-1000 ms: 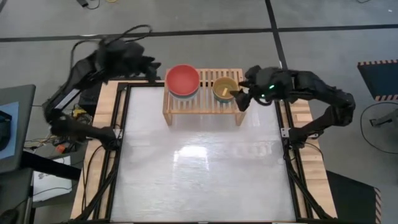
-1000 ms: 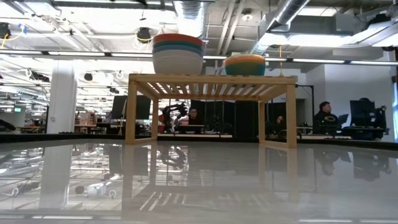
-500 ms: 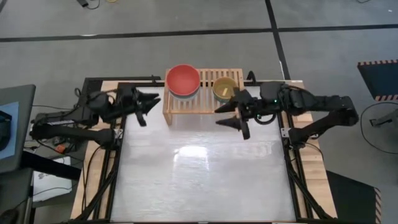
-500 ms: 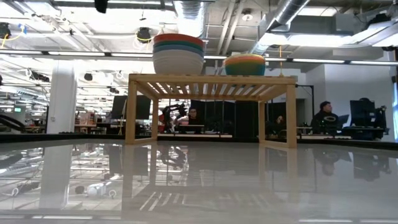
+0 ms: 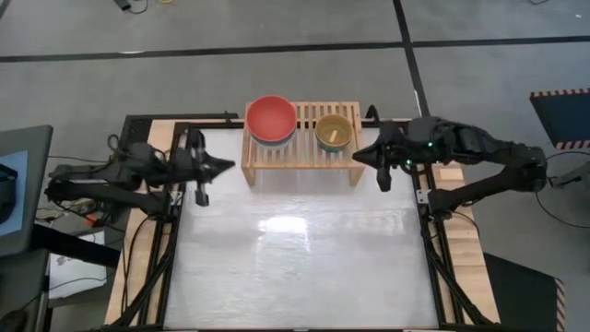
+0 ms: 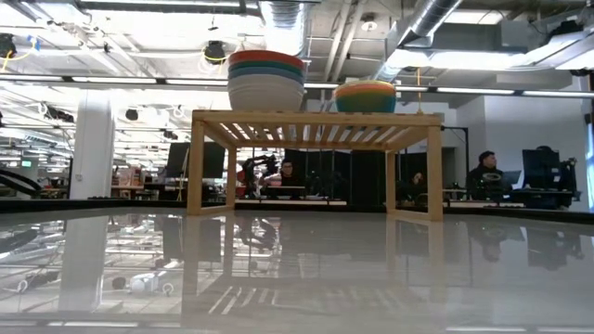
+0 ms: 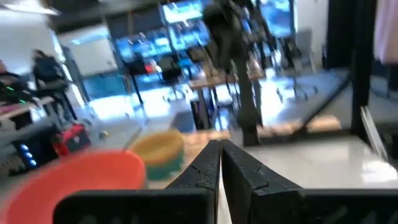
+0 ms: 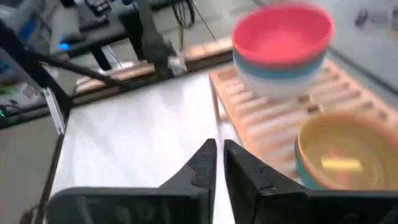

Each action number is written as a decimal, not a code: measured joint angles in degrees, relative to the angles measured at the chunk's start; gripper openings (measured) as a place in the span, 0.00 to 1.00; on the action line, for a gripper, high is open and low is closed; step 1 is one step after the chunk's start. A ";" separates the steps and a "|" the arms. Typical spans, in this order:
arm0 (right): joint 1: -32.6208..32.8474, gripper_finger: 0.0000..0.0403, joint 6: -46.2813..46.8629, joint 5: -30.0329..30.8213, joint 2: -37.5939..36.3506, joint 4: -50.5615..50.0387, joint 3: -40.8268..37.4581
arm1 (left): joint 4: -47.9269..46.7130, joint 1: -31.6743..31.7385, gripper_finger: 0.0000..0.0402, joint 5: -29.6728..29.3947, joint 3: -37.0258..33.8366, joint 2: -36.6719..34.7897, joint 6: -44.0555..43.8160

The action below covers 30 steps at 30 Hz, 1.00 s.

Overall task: Place and stack bowls onto a shelf
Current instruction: Return to Home Position

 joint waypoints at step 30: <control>5.97 0.06 -13.20 -3.49 -45.92 45.94 -59.44 | 1.30 -4.44 0.00 -3.68 -30.87 -36.63 -2.41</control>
